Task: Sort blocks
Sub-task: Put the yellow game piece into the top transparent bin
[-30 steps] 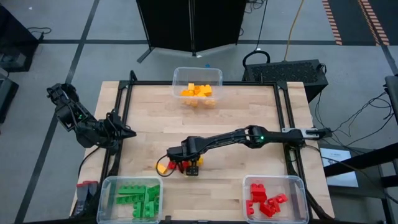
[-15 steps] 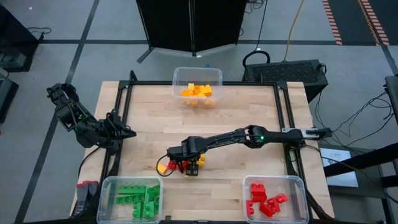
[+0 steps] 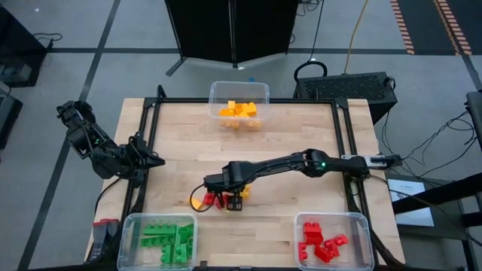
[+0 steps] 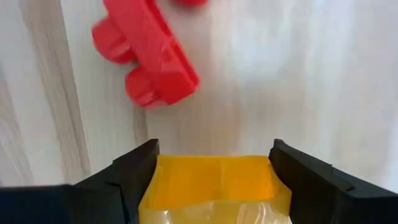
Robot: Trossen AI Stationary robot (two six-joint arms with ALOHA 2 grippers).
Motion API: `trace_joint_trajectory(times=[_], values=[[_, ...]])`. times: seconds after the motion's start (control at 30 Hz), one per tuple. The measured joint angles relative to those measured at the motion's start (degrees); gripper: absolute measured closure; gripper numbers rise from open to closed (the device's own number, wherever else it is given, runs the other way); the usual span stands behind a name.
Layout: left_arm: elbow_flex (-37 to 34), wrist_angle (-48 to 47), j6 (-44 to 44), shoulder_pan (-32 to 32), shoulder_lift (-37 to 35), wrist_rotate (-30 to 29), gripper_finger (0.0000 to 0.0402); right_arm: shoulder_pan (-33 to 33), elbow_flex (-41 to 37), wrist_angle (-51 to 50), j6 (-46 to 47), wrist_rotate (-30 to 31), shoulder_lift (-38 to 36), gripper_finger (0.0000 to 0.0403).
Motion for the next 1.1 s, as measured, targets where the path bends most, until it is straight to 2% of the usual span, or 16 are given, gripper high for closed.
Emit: trace_joint_trajectory(times=[0.37,0.63,1.1], values=[[0.0,0.0,0.1,0.0,0.0,0.0,0.0398,-1.4,0.2,2.0,-0.2,10.0,-10.5,0.0137],[0.0,0.1,0.1,0.0,0.0,0.0,0.0398,-4.9,0.2,9.6,-2.4,15.0,-17.8,0.0137],[0.0,0.1,0.1,0.0,0.0,0.0,0.0398,-16.2,0.2,30.3,-11.1,16.0,-25.0,0.0137]])
